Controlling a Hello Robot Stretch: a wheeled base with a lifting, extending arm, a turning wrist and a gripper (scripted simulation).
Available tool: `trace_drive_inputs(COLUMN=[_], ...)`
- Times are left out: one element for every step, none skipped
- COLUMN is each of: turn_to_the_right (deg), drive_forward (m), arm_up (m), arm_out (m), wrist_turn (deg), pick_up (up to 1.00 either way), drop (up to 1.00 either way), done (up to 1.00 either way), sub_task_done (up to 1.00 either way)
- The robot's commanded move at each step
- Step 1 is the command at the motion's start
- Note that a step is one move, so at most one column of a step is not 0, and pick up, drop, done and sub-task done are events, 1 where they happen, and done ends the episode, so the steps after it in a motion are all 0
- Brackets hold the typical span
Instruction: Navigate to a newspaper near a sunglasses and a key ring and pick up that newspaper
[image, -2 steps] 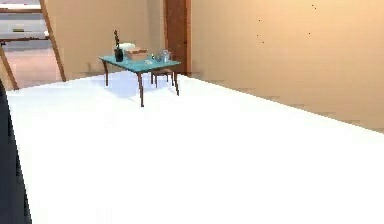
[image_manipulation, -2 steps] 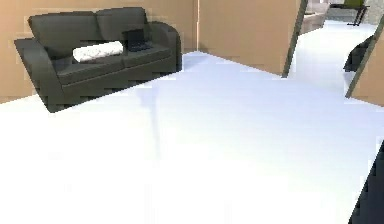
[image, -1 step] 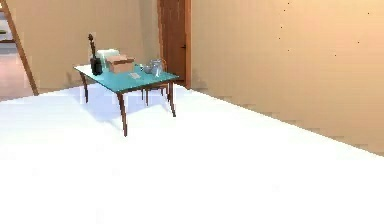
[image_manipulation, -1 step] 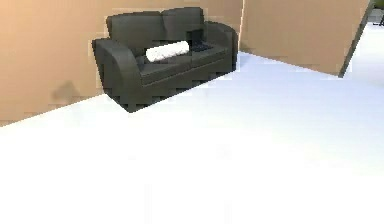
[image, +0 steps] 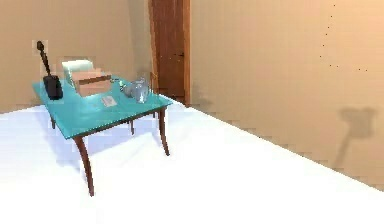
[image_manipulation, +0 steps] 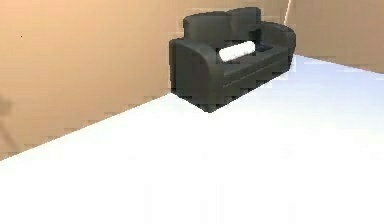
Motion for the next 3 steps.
trace_drive_inputs(turn_to_the_right=[0.0, 0.0, 45.0], drive_forward=[1.00, 0.50, 0.00], arm_up=[0.00, 0.00, 0.00], arm_out=[0.00, 0.00, 0.00], wrist_turn=[0.0, 0.0, 0.0], pick_up=[0.00, 0.00, 0.00], drop=[0.00, 0.00, 0.00], done=[0.00, 0.00, 0.00], sub_task_done=[0.00, 0.00, 0.00])
